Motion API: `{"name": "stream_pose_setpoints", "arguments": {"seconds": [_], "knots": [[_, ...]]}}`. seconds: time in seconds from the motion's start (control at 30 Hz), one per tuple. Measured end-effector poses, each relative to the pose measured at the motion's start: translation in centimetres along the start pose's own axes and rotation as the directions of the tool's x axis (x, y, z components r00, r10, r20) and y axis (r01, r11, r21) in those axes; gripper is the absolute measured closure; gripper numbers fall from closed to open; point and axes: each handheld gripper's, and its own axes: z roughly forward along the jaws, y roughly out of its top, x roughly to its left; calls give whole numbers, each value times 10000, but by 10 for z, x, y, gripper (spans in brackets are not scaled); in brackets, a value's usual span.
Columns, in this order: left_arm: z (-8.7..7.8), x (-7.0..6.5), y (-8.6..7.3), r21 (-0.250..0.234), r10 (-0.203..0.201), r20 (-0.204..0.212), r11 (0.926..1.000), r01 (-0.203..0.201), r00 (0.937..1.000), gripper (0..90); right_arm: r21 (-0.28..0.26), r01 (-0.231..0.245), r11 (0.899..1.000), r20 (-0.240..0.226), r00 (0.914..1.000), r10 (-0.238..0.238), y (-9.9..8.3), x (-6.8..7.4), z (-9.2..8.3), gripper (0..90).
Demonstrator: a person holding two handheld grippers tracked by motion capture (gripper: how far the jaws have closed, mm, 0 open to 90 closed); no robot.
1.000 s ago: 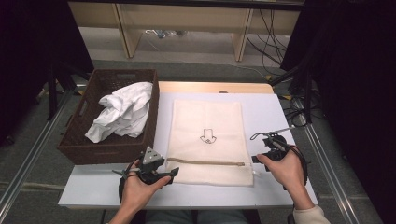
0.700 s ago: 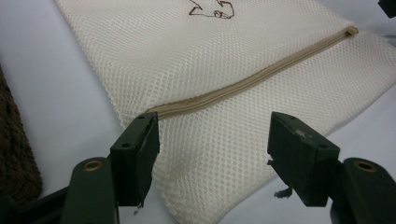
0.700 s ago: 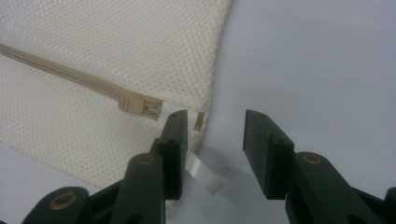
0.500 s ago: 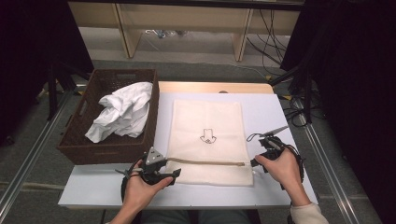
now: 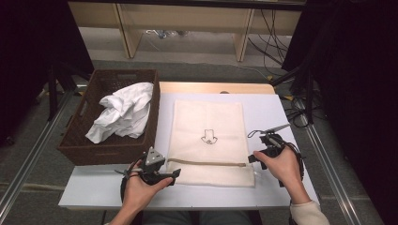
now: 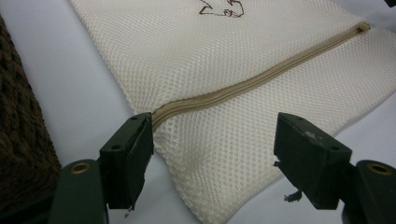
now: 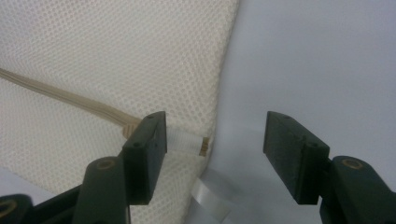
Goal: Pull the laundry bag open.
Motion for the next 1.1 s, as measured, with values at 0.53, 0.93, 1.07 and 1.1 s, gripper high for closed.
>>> {"name": "stream_pose_setpoints", "arguments": {"seconds": [0.53,0.93,1.07,1.1], "knots": [[1,1,0,113,86,20,9999,-87,10000,263,434,328,9985,-254,9992,-317,5,-7,19,535],[2,1,-1,97,95,26,9999,-96,10000,266,767,200,9969,-384,9991,-171,8,-5,27,619],[2,1,-1,110,82,21,9999,-82,10000,268,1108,105,9938,-306,9995,-71,9,-2,29,650],[2,1,-1,106,92,15,9999,-93,10000,268,1095,160,9939,-326,9994,-125,9,-3,30,658]]}}
